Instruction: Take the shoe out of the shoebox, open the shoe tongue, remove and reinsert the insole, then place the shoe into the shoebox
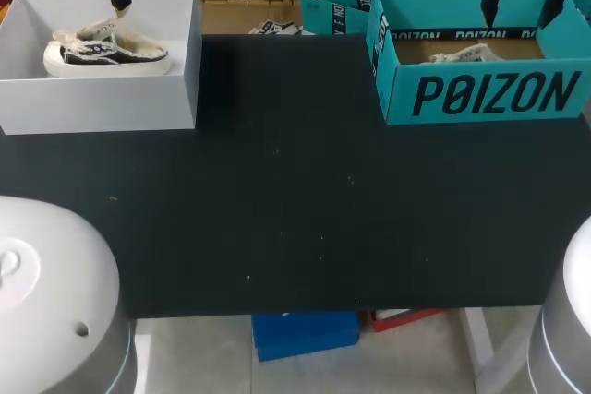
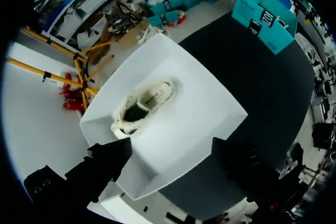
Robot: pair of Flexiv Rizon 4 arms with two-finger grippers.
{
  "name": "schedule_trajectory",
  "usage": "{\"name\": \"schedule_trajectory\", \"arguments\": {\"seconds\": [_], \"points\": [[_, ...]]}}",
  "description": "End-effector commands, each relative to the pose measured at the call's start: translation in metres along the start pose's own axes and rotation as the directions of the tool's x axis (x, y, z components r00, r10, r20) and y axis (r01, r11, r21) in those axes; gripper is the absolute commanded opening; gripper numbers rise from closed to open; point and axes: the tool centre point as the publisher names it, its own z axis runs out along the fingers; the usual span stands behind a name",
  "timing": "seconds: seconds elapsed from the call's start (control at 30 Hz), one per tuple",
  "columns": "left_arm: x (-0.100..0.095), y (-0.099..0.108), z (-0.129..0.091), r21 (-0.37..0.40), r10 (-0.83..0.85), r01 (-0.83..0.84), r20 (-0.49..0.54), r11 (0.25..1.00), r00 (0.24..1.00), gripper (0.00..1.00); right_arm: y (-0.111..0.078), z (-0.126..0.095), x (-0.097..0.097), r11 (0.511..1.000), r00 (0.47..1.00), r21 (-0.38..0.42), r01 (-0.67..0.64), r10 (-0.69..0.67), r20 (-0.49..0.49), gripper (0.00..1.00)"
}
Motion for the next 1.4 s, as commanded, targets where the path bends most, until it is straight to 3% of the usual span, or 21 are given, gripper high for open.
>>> {"name": "schedule_trajectory", "arguments": {"seconds": [0.03, 0.2, 0.37, 0.77, 0.97, 1.03, 1.13, 1.2, 1.4], "points": [[-0.014, 0.013, 0.011, 0.191, 0.53, -0.519, -0.009, 0.833, 0.848, 1.0, 0.001, 0.0, 0.0, 1.0, 1.0, 0.001, 0.0, 0.0, 0.0, 1.0], [-0.029, 0.026, 0.027, 0.217, 0.606, -0.579, -0.088, 0.786, 0.79, 1.0, 0.001, 0.0, 0.0, 1.0, 1.0, 0.001, 0.0, 0.0, 0.0, 1.0], [-0.045, 0.039, 0.051, 0.142, 0.654, -0.638, -0.137, 0.757, 0.744, 1.0, 0.001, 0.0, 0.0, 1.0, 1.0, 0.001, 0.0, 0.0, 0.0, 1.0], [-0.063, 0.029, 0.084, 0.058, 0.668, -0.669, -0.166, 0.741, 0.726, 1.0, 0.001, 0.0, 0.0, 1.0, 1.0, 0.001, 0.0, 0.0, 0.0, 1.0], [-0.068, 0.02, 0.098, 0.049, 0.677, -0.679, -0.166, 0.732, 0.717, 0.89, 0.001, 0.0, 0.0, 1.0, 1.0, 0.001, 0.0, 0.0, 0.0, 1.0], [-0.069, 0.017, 0.104, 0.036, 0.686, -0.691, -0.165, 0.722, 0.709, 0.76, 0.001, 0.0, 0.0, 1.0, 1.0, 0.001, 0.0, 0.0, 0.0, 1.0], [-0.071, 0.013, 0.113, 0.034, 0.684, -0.689, -0.166, 0.724, 0.71, 0.71, 0.001, 0.0, 0.0, 1.0, 1.0, 0.001, 0.0, 0.0, 0.0, 1.0], [-0.072, 0.011, 0.122, 0.02, 0.69, -0.696, -0.159, 0.717, 0.706, 0.6, 0.001, 0.0, 0.0, 1.0, 1.0, 0.001, 0.0, 0.0, 0.0, 1.0], [-0.073, 0.009, 0.143, 0.012, 0.689, -0.699, -0.178, 0.715, 0.702, 0.6, 0.001, 0.0, 0.0, 1.0, 1.0, 0.001, 0.0, 0.0, 0.0, 1.0]]}}
